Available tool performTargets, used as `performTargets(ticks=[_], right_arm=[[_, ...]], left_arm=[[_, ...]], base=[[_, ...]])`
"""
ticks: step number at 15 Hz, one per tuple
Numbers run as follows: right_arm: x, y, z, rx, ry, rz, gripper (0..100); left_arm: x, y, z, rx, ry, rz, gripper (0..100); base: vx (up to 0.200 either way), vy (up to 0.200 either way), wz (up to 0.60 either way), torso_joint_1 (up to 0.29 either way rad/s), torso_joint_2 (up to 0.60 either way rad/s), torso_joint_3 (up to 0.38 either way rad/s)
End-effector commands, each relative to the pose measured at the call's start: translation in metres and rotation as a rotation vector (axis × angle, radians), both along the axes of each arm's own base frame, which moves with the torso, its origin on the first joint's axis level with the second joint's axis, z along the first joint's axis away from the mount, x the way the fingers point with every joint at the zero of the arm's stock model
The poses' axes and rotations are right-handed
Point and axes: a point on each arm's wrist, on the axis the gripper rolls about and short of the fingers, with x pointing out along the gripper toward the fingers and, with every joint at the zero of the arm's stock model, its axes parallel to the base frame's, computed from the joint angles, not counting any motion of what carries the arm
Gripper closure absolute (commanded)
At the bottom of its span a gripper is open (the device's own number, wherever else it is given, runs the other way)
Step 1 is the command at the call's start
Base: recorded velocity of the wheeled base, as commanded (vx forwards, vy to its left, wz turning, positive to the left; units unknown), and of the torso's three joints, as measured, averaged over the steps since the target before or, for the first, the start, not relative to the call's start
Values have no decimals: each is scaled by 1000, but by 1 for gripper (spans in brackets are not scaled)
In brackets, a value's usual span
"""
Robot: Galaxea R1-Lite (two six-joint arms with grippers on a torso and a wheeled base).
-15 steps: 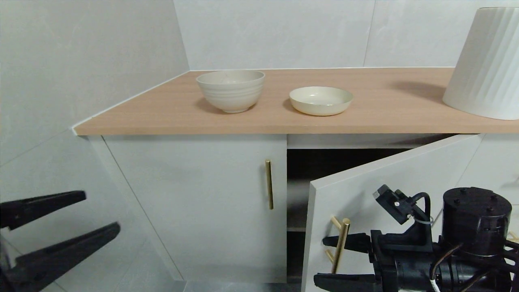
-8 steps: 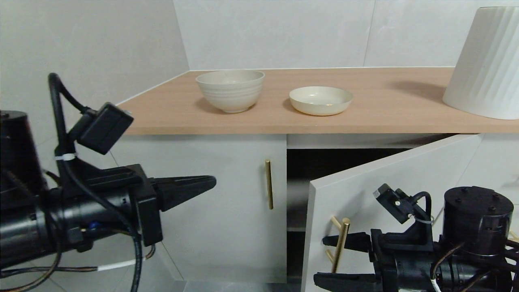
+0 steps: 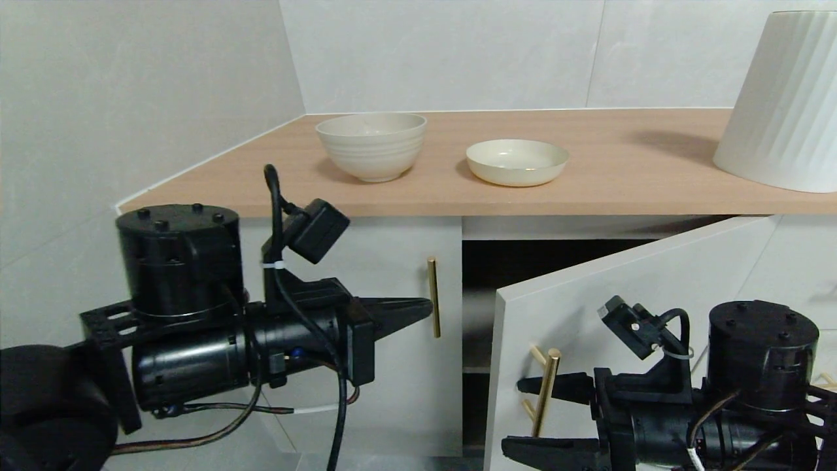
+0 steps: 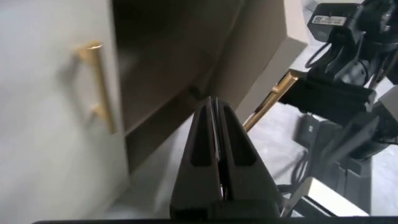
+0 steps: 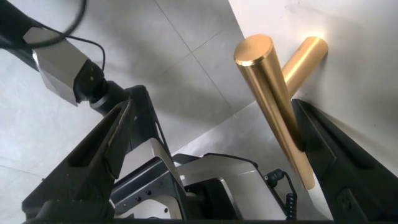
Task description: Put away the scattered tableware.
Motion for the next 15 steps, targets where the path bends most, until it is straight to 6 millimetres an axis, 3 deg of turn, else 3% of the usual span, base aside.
performTargets(ticks=[1, 3, 6, 12, 15], right_arm=[[3, 1, -4, -11, 12, -10, 0], [3, 1, -4, -13, 11, -11, 0], [3, 1, -3, -11, 9, -11, 0], [5, 0, -4, -20, -19, -39, 0], [16, -8, -9, -34, -6, -89, 0]], left_arm=[[17, -34, -29, 33, 82, -51, 100], [33, -51, -51, 2, 94, -54, 100], [43, -75, -66, -73, 83, -77, 100], [36, -89, -66, -76, 80, -121, 100], [34, -90, -60, -89, 66, -126, 100]], base=[[0, 0, 0, 0, 0, 0], [0, 0, 0, 0, 0, 0], [0, 0, 0, 0, 0, 0], [0, 0, 0, 0, 0, 0], [0, 0, 0, 0, 0, 0]])
